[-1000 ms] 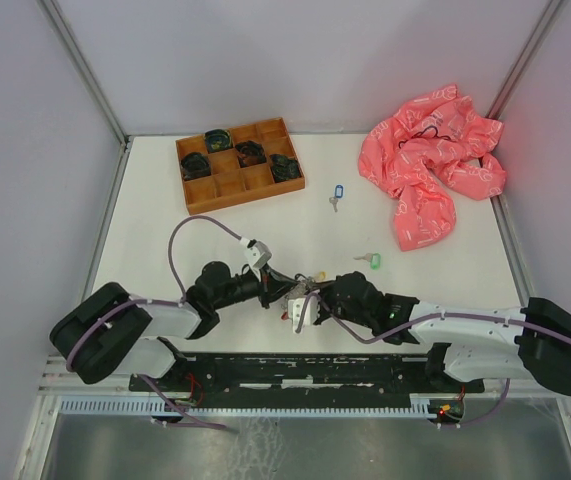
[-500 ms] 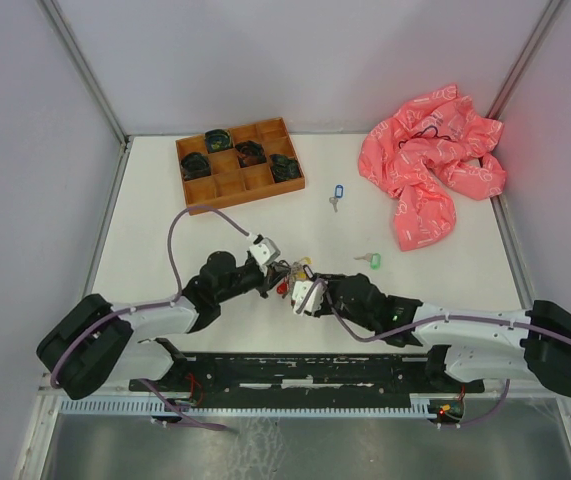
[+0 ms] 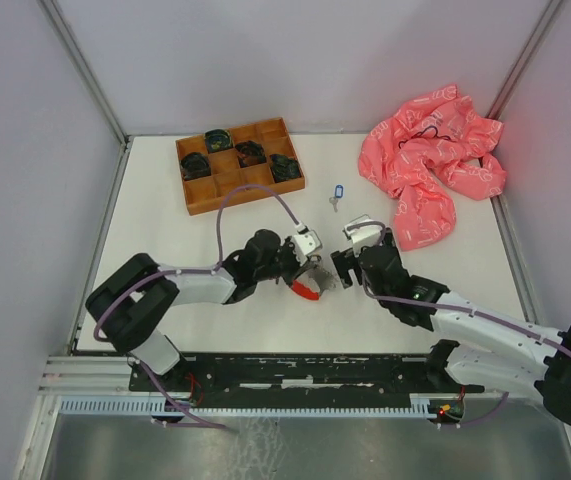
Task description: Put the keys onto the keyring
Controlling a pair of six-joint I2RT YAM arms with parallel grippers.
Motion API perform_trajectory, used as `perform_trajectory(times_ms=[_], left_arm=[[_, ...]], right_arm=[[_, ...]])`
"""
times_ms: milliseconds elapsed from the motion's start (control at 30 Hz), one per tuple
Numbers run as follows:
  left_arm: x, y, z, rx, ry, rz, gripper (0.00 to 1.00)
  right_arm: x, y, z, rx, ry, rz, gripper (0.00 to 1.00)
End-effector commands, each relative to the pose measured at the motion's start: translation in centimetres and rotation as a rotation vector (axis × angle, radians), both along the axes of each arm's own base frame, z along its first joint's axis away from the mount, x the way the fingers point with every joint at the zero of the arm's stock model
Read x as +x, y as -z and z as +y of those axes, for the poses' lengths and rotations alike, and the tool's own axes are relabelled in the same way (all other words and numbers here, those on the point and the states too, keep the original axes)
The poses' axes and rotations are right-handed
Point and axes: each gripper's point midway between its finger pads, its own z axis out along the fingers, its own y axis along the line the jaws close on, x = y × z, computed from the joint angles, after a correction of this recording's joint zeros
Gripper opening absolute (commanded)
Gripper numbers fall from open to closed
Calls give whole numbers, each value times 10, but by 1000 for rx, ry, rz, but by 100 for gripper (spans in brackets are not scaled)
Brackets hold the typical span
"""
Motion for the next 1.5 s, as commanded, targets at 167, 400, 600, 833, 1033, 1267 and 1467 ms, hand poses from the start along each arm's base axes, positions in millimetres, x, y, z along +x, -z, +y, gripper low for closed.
perform_trajectory(times_ms=[167, 400, 600, 833, 1033, 1267, 1467], left_arm=[[13, 32, 14, 192, -130, 58, 11], [26, -8, 34, 67, -348, 58, 39], [34, -28, 80, -50, -586, 118, 61], [28, -54, 142, -152, -833, 151, 85], [9, -107, 191, -270, -1017, 105, 99], [-17, -182, 231, -296, -1015, -67, 99], [-27, -209, 235, -436, -951, -175, 99]], right_arm=[[6, -24, -58, 94, 472, -12, 100], [12, -35, -66, 6, 524, -21, 100], [7, -42, -61, 18, 479, 11, 100], [5, -55, -57, 86, 441, -12, 100], [5, -78, -68, 47, 475, -43, 100], [2, -110, -82, 76, 484, -112, 100], [2, -120, -87, 86, 502, -147, 100]])
